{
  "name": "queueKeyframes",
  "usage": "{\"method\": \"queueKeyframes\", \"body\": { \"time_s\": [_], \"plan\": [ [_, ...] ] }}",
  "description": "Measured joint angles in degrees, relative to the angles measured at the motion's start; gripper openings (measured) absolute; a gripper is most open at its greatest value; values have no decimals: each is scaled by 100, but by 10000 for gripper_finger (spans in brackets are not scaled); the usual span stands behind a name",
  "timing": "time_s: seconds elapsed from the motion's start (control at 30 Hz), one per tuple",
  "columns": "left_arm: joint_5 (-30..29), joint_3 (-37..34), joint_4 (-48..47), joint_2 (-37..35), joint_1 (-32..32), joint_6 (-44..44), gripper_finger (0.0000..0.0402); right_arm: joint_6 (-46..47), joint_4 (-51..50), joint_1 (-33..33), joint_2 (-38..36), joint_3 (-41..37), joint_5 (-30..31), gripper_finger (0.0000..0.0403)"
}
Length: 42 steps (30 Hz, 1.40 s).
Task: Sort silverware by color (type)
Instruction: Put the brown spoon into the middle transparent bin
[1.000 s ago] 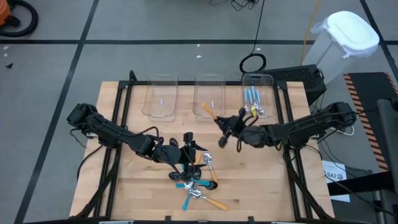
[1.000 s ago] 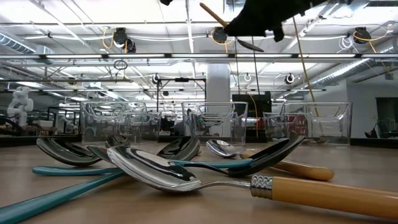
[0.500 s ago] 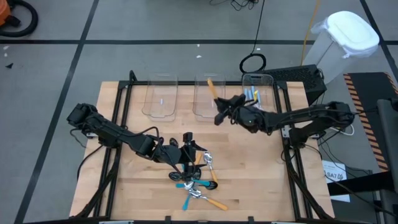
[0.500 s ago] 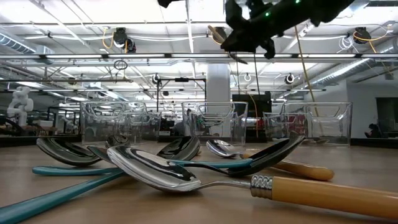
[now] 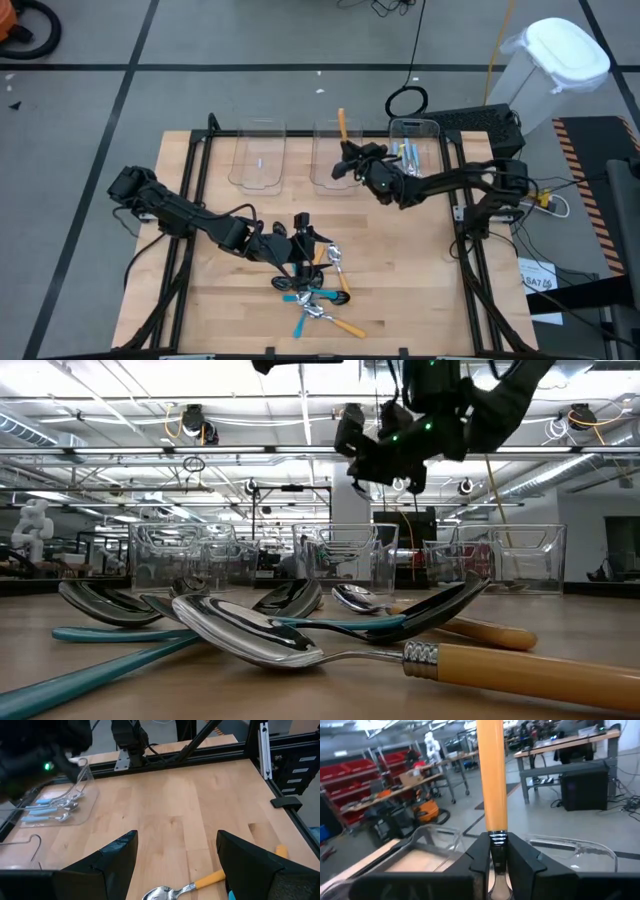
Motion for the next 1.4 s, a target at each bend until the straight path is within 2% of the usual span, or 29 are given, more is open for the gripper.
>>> {"method": "queueKeyframes", "body": {
  "time_s": [0.27, 0.5, 1.4],
  "plan": [
    [0, 0, 6, 0, 2, 150, 268, 100, 448, -422, 713, 2, 350, 38],
    [0, 0, 15, 0, 16, 174, 268, 440, 445, -569, 1038, 2, 261, 39],
    [0, 0, 196, 0, 46, 141, 268, 842, -96, -573, 1118, 2, 262, 56]
  ]
}}
